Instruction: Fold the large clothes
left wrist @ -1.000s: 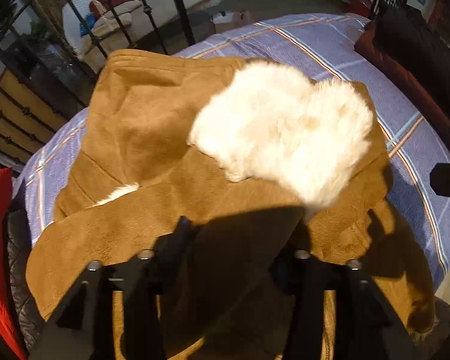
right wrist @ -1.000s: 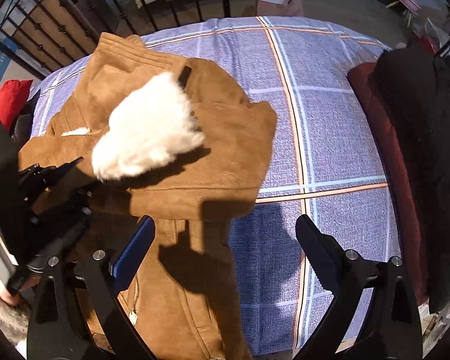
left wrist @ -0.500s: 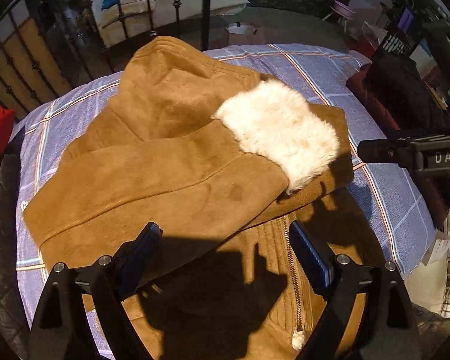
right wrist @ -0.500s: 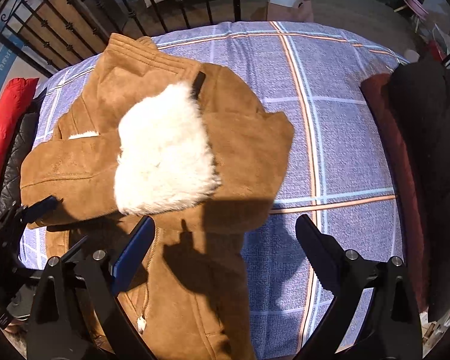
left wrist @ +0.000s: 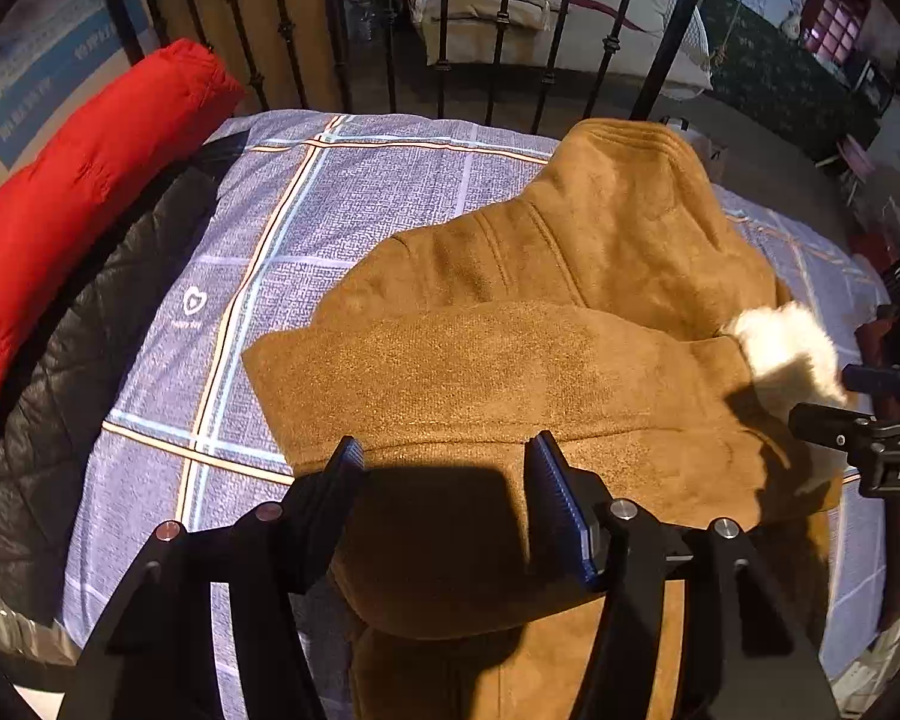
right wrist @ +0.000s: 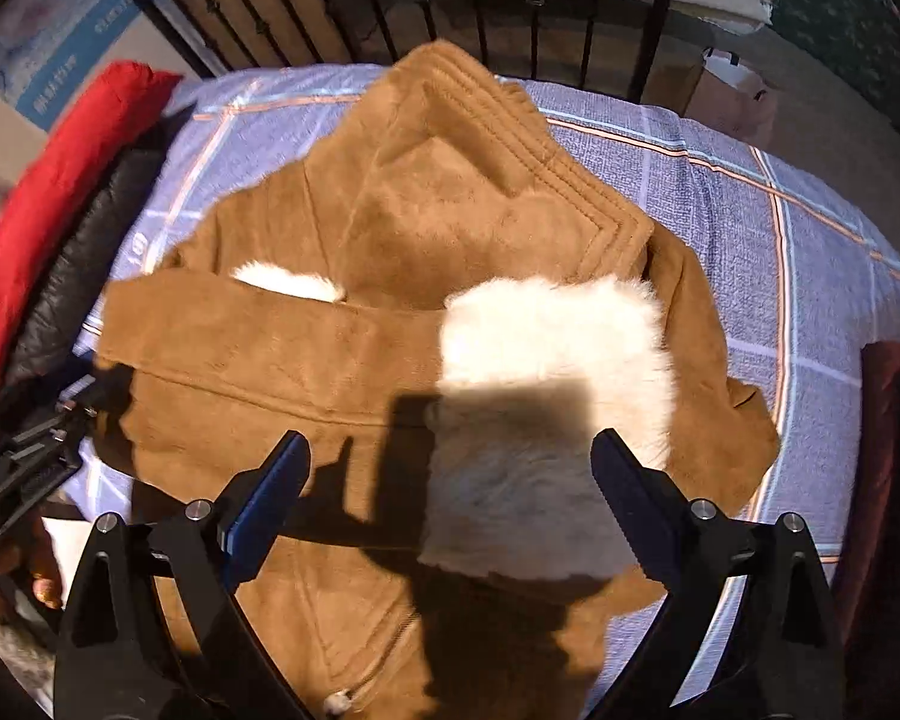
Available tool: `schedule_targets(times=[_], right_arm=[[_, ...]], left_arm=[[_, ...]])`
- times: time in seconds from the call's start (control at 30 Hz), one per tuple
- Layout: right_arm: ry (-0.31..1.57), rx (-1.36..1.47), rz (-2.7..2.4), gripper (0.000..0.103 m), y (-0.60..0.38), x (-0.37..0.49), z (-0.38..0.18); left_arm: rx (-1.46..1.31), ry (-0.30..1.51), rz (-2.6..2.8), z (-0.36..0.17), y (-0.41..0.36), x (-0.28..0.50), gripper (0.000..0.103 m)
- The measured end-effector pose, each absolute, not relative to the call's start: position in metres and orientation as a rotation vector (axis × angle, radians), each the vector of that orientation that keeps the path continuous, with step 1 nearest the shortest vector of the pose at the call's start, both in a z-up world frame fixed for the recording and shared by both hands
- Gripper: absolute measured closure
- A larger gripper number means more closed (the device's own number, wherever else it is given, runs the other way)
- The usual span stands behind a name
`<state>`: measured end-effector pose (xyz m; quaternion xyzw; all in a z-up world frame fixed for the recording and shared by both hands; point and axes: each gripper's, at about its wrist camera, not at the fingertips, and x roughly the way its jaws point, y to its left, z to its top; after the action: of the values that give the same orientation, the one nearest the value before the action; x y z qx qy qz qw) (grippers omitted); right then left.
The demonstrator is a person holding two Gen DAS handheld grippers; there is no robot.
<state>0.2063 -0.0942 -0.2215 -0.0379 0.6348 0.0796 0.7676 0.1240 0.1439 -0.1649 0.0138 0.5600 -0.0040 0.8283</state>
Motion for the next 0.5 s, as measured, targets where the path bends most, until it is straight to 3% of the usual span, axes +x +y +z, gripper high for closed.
schedule_targets(times=[0.1,0.17,0.3,0.5], right_arm=[[1.458,-0.199,0.105,0.010,-0.095,0.208,-0.264],[1.479,-0.112,0.110,0.005,-0.109,0.209,-0.286],[1.472,-0.066,0.128,0.004,-0.119,0.211,-0.300],[1.455,-0.054,0.119,0.004,-0.121,0.210,-0.302]], left_arm=[[0.108,1.258,0.015,-0.199,0.136,0.139,0.032],[0.147,1.298,0.019,-0.221,0.131,0.144,0.024],[0.160,1.341,0.043,-0.238,0.134,0.158,0.007],[0.090,1.403,-0.017,-0.247,0.151,0.172,0.004]])
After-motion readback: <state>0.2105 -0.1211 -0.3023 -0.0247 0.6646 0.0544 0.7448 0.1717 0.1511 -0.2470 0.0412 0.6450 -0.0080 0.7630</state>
